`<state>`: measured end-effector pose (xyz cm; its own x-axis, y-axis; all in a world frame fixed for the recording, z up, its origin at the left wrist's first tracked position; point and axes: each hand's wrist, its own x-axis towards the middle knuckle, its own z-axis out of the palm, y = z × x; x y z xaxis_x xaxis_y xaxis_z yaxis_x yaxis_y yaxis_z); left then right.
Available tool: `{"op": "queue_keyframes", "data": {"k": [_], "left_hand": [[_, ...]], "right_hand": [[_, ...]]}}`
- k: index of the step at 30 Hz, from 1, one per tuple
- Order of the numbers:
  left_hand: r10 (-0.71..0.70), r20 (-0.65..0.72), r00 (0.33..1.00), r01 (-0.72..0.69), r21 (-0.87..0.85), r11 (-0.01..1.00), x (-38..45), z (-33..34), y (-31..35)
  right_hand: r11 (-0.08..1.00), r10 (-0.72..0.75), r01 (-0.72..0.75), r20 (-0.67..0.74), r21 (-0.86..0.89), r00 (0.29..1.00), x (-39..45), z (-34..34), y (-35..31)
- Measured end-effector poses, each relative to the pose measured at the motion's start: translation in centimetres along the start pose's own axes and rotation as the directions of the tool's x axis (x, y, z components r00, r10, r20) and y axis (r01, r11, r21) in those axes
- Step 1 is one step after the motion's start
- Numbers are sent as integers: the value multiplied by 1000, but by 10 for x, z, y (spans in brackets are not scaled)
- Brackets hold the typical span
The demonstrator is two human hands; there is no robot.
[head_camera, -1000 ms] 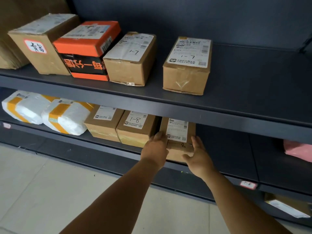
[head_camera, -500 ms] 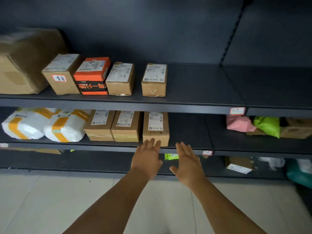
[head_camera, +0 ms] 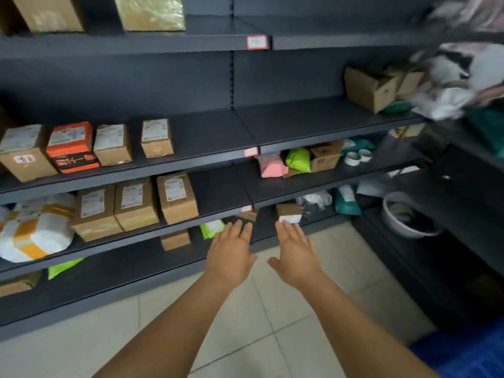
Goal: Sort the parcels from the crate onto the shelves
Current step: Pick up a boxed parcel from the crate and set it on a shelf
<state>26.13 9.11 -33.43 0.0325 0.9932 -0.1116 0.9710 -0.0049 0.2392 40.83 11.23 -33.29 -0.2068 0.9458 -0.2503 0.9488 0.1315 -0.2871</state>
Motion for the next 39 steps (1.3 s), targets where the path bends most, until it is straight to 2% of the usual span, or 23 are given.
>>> {"op": "queue_keyframes", "data": {"k": [7, 17, 29, 39], "left_hand": [[195, 47, 980, -197, 34, 980, -33, 5, 101], [440, 87, 894, -442, 8, 897, -121, 39, 262], [628, 177, 758, -640, 12, 769, -263, 92, 423], [727, 303, 617, -767, 23, 641, -306, 138, 516]], "right_hand": [[975, 213, -207, -72, 82, 974, -93, -28, 83], [881, 466, -447, -123, 156, 876, -257, -31, 210], [739, 668, -625, -155, 250, 728, -466, -14, 327], [574, 808, -728, -118, 374, 577, -560, 9, 396]]}}
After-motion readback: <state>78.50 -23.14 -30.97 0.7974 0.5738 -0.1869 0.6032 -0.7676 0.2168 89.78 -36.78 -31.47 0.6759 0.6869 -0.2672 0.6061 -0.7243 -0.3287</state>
